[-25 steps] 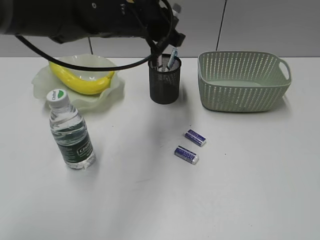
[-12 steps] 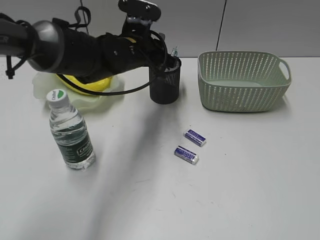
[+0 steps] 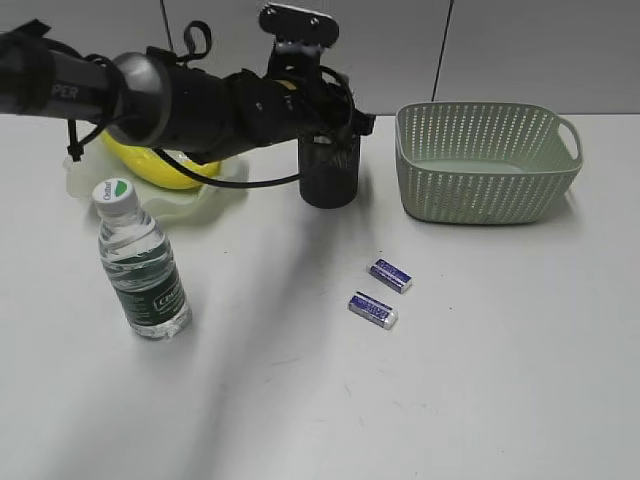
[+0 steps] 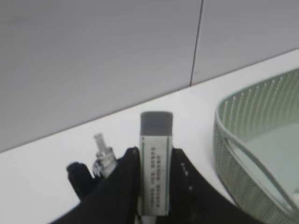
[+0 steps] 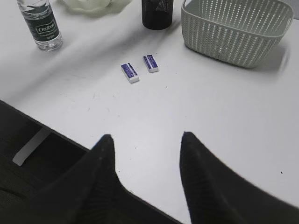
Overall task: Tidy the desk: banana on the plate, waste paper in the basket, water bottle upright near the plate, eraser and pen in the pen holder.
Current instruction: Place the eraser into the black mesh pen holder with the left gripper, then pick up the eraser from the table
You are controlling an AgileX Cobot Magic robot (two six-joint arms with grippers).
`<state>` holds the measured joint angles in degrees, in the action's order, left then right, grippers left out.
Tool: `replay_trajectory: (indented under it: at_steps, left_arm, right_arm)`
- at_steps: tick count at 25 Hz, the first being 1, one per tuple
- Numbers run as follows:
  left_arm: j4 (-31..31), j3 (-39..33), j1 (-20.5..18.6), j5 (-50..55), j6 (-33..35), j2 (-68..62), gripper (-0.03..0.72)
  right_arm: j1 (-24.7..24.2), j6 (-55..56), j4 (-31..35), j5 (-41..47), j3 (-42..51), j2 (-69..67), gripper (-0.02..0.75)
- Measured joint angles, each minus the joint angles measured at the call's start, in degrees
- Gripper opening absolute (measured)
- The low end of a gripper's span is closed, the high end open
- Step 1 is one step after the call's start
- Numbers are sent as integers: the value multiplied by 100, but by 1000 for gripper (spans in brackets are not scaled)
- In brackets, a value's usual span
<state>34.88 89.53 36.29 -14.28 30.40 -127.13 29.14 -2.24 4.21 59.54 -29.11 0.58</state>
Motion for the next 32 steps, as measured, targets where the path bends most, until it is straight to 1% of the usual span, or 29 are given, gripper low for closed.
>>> replay_trajectory:
  at_steps: [4, 6, 7, 9, 11, 13, 16, 19, 21, 24, 29, 31, 32]
  left_arm:
    - [2, 14, 0, 207, -6, -111, 140]
    - [2, 14, 0, 220, -6, -111, 166]
    - [2, 14, 0, 220, -9, -111, 206]
    - [2, 14, 0, 209, -9, -111, 318]
    - [2, 14, 0, 182, -9, -111, 399]
    - [2, 14, 0, 207, -9, -84, 435]
    - [2, 14, 0, 349, -13, 127, 452]
    - [2, 14, 0, 721, -13, 590, 452]
    - [-36, 14, -14, 1174, -13, 978, 452]
    - [-260, 14, -72, 2166, -13, 1666, 452]
    - [-1217, 14, -153, 4108, -40, 2823, 440]
    - [-1722, 14, -162, 4989, -318, 3328, 430]
    - [-2051, 14, -166, 5350, -586, 3532, 429]
  right_arm:
    - [0, 0, -2, 0, 0, 0, 370]
    - [0, 0, -7, 0, 0, 0, 370]
    - [0, 0, -7, 0, 0, 0, 370]
    - [0, 0, -7, 0, 0, 0, 370]
    - [0, 0, -7, 0, 0, 0, 370]
    - [0, 0, -7, 0, 0, 0, 370]
    - [0, 0, -7, 0, 0, 0, 370]
    - [0, 0, -7, -1, 0, 0, 370]
    - [0, 0, -7, -1, 0, 0, 370]
    - [0, 0, -7, -1, 0, 0, 370]
    - [0, 0, -12, -1, 0, 0, 369]
    - [0, 0, -12, -1, 0, 0, 369]
    - [0, 0, -12, -1, 0, 0, 369]
